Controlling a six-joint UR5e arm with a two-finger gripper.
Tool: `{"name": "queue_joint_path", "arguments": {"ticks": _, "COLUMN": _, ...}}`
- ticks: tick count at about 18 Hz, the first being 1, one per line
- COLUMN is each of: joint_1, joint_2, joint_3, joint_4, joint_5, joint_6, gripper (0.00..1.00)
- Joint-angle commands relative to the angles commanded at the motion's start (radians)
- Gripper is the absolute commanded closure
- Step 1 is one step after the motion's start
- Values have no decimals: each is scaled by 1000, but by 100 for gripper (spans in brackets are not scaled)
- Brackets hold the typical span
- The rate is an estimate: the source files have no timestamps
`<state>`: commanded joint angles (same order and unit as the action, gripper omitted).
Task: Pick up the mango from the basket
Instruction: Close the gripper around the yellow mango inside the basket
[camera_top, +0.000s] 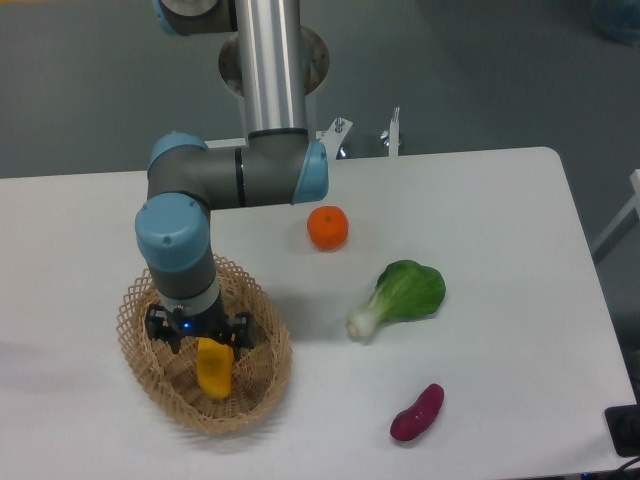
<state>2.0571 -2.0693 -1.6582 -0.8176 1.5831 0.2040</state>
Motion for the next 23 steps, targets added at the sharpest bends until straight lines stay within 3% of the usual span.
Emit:
{"name": "queue_joint_path", "arguments": {"ticks": 14, "joint_1": -9, "joint_2": -25, "joint_3": -21, "joint_4": 15, "joint_5": 14, "joint_6": -2, "gripper": 0}}
{"name": "queue_joint_path", "arguments": {"ticks": 18, "joint_1": -9, "joint_2": -18, "joint_3": -21, "joint_4": 15, "joint_5": 15, "joint_6": -3, "gripper": 48}}
{"name": "queue_joint_path", "arguments": {"ticks": 19, "joint_1": -9, "joint_2": -17, "joint_3": -21, "joint_4": 15, "joint_5": 15, "joint_6": -2, "gripper": 53}}
{"name": "queue_joint_path", "arguments": {"ticks": 23, "joint_1": -8, "joint_2": -12, "joint_3": -20, "joint_4": 15, "joint_5": 17, "joint_6": 2, "gripper": 56}}
